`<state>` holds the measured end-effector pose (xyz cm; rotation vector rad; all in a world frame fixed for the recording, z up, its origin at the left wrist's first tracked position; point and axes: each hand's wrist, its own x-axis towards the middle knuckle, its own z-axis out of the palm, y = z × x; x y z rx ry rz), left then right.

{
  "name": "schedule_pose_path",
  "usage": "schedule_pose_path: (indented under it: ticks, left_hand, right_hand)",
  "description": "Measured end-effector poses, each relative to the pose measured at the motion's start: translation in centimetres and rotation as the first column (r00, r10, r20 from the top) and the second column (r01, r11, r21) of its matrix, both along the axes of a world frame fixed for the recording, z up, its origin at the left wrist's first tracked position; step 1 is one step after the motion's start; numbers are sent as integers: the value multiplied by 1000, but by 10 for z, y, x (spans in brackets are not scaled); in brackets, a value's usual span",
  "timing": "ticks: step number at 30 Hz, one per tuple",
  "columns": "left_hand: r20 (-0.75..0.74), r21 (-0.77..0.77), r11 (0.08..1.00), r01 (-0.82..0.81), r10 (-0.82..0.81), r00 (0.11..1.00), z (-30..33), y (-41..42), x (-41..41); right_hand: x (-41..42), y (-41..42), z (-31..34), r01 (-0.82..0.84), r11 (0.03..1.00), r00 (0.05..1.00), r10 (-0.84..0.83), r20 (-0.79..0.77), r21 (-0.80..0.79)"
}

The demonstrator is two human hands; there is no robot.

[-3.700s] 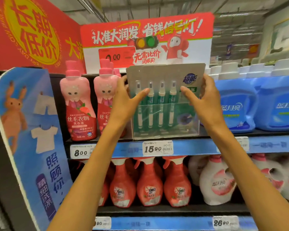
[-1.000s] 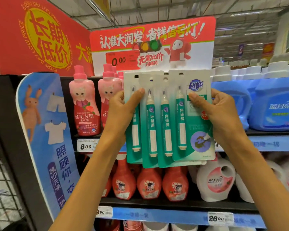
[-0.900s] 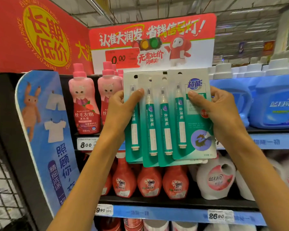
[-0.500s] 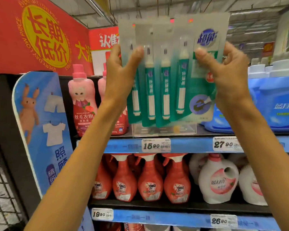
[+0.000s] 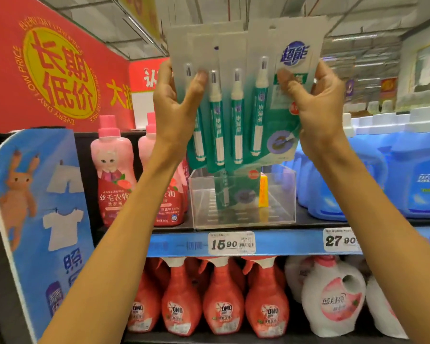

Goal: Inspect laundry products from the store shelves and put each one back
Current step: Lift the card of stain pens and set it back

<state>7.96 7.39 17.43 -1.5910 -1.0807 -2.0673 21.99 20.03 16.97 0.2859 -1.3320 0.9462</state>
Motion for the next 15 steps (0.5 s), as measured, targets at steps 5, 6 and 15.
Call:
schedule_pose_path:
  ticks: [5,6,15]
  left_hand:
    - [22,-63,998,-17,18,1000,-15,15,-11]
    - [22,-86,996,-14,16,1000,-18,17,-13]
    - [36,-239,971,-30,39,999,-34,17,-32]
  right_hand:
    - [-14,15,-16,64,997,997,-62,48,-40]
    - [-16,17,-18,71,997,996,-68,55,-44]
    - [-27,18,-28,169,984,966,-152,210,-64]
